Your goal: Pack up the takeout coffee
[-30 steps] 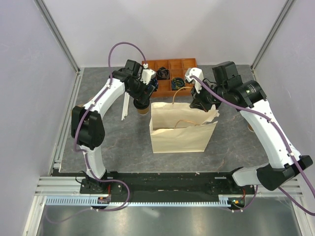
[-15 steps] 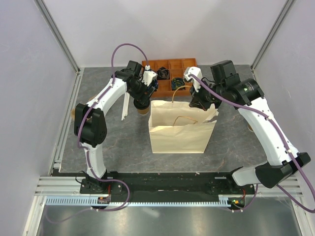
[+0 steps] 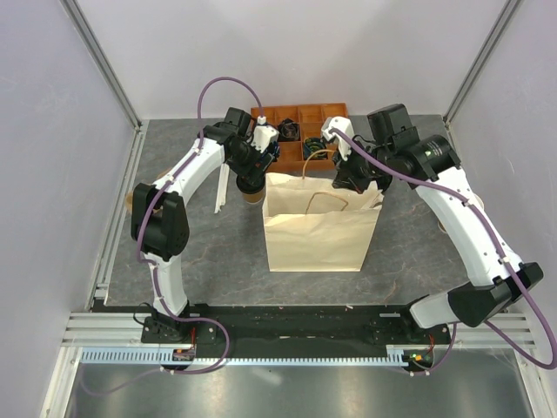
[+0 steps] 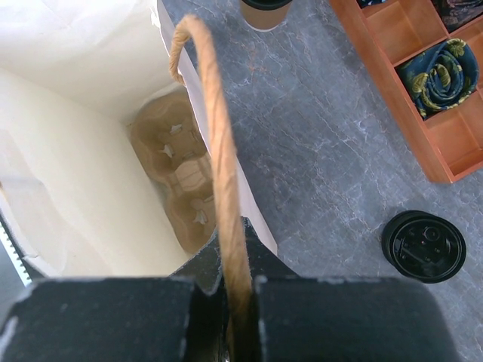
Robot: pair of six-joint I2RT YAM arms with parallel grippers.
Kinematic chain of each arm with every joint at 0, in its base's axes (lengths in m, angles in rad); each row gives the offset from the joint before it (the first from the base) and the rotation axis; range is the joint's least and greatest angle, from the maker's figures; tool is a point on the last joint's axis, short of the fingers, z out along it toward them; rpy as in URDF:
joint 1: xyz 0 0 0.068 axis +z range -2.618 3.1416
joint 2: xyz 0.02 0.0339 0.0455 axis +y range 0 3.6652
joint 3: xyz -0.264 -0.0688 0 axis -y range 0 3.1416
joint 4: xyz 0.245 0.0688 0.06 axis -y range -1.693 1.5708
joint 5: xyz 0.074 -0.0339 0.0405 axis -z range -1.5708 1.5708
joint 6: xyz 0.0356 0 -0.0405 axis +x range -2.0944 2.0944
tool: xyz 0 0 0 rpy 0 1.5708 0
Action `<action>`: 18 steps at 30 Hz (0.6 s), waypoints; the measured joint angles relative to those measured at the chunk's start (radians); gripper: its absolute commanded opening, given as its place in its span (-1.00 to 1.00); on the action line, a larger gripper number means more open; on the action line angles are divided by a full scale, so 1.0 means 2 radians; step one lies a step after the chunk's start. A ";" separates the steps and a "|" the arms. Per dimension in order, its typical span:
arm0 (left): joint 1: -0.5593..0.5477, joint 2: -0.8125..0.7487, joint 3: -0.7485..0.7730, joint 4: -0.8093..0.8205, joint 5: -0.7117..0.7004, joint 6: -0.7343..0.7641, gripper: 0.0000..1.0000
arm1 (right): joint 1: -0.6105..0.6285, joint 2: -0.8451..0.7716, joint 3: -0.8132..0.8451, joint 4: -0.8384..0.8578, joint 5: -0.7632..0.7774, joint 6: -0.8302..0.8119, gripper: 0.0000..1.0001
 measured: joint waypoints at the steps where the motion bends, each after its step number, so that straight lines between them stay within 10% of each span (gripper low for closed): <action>1: 0.000 0.000 0.000 0.000 -0.001 0.001 0.62 | 0.000 0.001 0.001 0.000 0.000 0.000 -1.00; 18: -0.008 -0.006 -0.003 0.011 -0.025 0.020 0.75 | 0.000 0.014 0.013 -0.001 -0.001 -0.002 -1.00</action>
